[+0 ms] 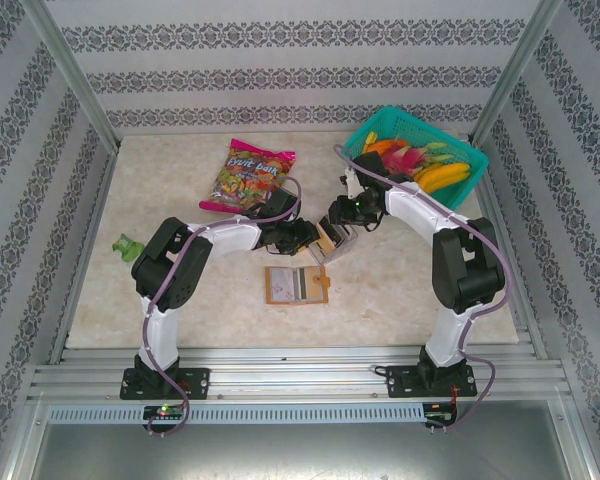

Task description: Put the credit cards into the card holder

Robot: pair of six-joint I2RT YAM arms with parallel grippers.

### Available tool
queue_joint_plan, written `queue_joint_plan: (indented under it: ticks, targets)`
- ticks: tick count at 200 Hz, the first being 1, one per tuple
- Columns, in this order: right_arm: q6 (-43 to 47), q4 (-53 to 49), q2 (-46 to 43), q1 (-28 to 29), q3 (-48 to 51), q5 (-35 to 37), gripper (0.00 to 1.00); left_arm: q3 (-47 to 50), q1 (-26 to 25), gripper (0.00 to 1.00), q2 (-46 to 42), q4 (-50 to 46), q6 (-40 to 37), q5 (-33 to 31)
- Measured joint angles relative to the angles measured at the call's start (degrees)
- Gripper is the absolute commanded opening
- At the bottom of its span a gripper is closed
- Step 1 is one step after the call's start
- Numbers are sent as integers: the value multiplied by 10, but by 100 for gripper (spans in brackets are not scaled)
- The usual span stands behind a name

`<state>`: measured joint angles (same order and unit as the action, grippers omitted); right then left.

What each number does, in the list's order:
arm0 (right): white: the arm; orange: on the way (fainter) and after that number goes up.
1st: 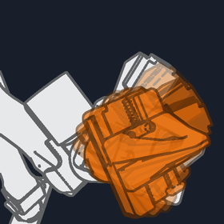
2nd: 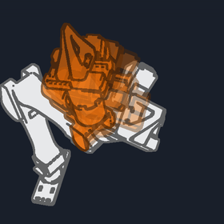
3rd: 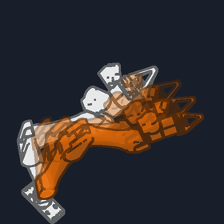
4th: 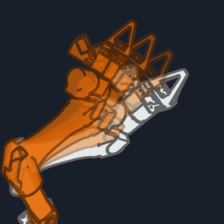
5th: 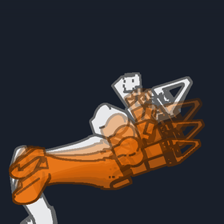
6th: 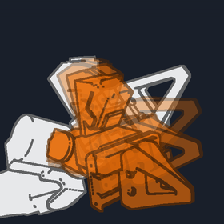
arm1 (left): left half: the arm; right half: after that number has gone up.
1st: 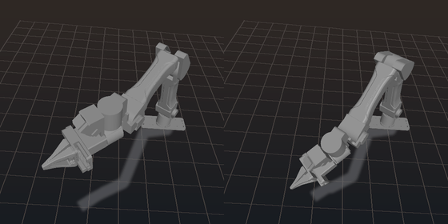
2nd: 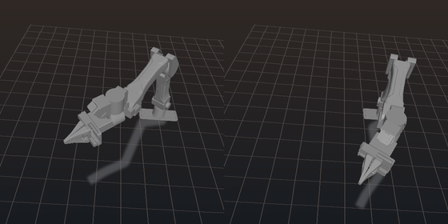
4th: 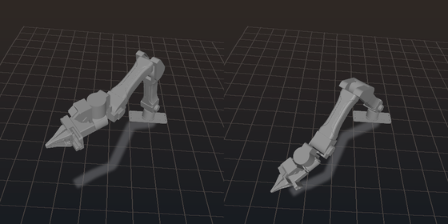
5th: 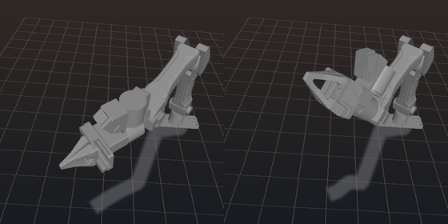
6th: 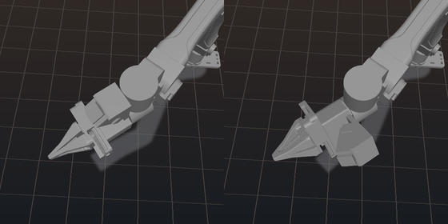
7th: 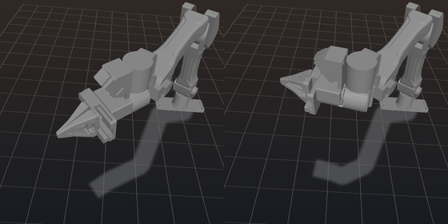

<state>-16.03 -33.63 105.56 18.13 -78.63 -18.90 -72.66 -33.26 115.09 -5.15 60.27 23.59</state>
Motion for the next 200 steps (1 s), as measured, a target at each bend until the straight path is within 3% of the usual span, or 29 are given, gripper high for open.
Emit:
queue_joint_plan:
  ticks: [74,200]
  targets:
    - [-1,-6,30,2,-16,-5,44,0,0,46,4,2,-2,5]
    - [-2,-9,35,8,-23,-20,40,0,0,43,7,9,-2,8]
